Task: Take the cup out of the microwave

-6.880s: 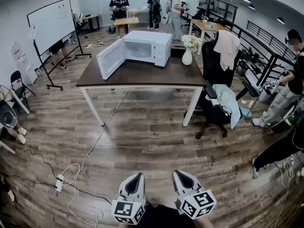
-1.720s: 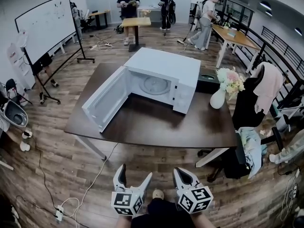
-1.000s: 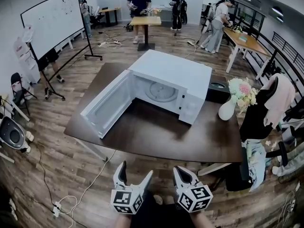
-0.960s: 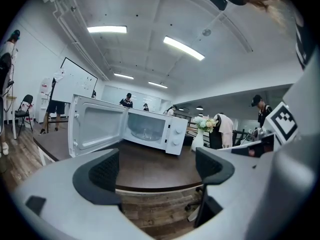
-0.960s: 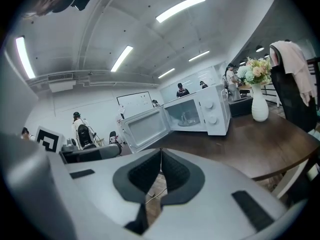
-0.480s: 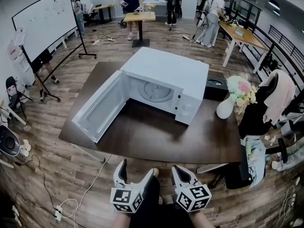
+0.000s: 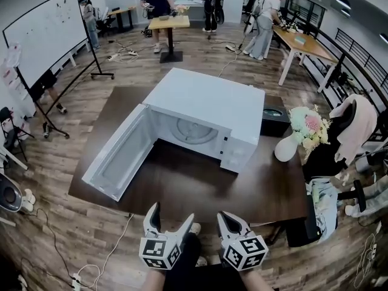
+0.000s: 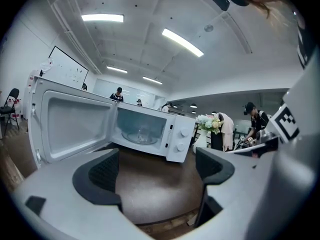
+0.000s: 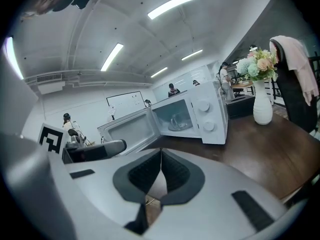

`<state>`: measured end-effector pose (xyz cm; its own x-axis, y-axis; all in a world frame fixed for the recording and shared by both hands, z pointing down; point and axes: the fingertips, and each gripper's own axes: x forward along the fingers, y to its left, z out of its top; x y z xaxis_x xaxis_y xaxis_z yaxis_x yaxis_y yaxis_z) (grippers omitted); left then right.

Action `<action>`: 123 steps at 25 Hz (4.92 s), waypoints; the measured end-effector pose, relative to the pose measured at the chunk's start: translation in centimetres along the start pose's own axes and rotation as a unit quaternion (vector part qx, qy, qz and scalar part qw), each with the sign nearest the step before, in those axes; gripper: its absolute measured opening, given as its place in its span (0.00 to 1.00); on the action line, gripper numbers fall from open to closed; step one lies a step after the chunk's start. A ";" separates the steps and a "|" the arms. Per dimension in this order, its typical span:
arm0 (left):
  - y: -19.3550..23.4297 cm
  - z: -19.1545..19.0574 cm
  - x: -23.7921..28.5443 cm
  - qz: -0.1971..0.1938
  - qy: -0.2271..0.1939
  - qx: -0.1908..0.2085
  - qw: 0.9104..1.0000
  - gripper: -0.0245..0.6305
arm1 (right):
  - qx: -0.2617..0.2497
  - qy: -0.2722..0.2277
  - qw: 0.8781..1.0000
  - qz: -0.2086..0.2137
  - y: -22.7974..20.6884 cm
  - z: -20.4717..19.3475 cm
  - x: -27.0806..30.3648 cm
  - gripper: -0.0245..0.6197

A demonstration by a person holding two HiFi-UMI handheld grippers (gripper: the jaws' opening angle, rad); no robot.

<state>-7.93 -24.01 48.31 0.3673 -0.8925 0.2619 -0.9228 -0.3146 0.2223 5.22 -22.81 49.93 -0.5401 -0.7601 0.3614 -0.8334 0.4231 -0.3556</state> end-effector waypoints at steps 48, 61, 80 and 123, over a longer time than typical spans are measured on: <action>7.2 6.7 28.1 -0.108 0.009 0.047 0.993 0.74 | 0.038 0.023 0.996 -0.077 -6.6 5.6 15.6 0.03; 8.5 5.3 35.2 -0.101 0.018 0.058 0.993 0.74 | 0.041 0.055 0.995 -0.075 -7.6 4.1 17.5 0.03; 7.7 5.3 39.3 -0.069 0.003 0.118 0.991 0.74 | 0.060 0.071 0.991 -0.095 -9.9 3.4 18.0 0.03; 6.5 7.1 31.1 -0.078 0.001 0.112 0.991 0.64 | 0.045 0.046 0.996 -0.064 -7.4 4.0 14.8 0.03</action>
<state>-3.36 -56.07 51.25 0.5074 -0.8267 0.2430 -0.8574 -0.5126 0.0462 3.85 -39.11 54.47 -0.4427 -0.7542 0.4849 -0.8841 0.2768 -0.3766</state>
